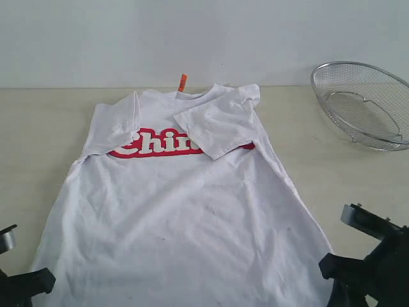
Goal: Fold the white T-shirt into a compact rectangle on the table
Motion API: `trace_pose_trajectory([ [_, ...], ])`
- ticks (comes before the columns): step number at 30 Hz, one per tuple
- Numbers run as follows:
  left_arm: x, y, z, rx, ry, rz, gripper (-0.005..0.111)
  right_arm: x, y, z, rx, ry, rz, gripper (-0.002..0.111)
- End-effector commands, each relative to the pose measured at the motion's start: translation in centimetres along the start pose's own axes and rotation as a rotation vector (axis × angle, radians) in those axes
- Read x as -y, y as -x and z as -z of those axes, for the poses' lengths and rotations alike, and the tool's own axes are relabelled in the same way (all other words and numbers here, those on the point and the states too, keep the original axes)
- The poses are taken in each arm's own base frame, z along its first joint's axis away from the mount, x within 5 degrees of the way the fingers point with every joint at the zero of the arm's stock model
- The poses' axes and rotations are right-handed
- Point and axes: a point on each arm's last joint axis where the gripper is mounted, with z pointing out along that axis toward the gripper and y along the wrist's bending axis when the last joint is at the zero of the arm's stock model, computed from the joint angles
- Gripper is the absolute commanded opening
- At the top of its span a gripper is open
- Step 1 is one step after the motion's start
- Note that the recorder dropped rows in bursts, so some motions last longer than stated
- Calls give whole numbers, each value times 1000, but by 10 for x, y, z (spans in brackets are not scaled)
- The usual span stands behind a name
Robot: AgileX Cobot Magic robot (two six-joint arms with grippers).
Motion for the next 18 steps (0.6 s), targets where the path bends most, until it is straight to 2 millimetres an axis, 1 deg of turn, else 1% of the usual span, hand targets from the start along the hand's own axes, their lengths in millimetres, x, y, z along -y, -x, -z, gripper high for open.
trace_pose_trajectory([
  [1, -3, 7, -4, 67, 30, -29, 17, 2, 2, -2, 20, -14, 18, 29],
  [3, -3, 7, -4, 71, 31, -43, 7, 2, 2, -2, 21, -13, 23, 14],
  [5, -1, 8, -4, 76, 13, -46, 5, 1, 3, -2, 29, 0, 23, 0],
  [10, 4, 12, -3, 131, -44, -80, 5, -7, 7, 1, 90, 76, 55, 0],
  [13, 6, 13, -2, 148, -62, -80, 5, -12, 6, 5, 112, 106, 74, 0],
  [18, 11, 10, 9, 203, -80, -114, 5, -18, 2, 15, 149, 118, 107, 0],
])
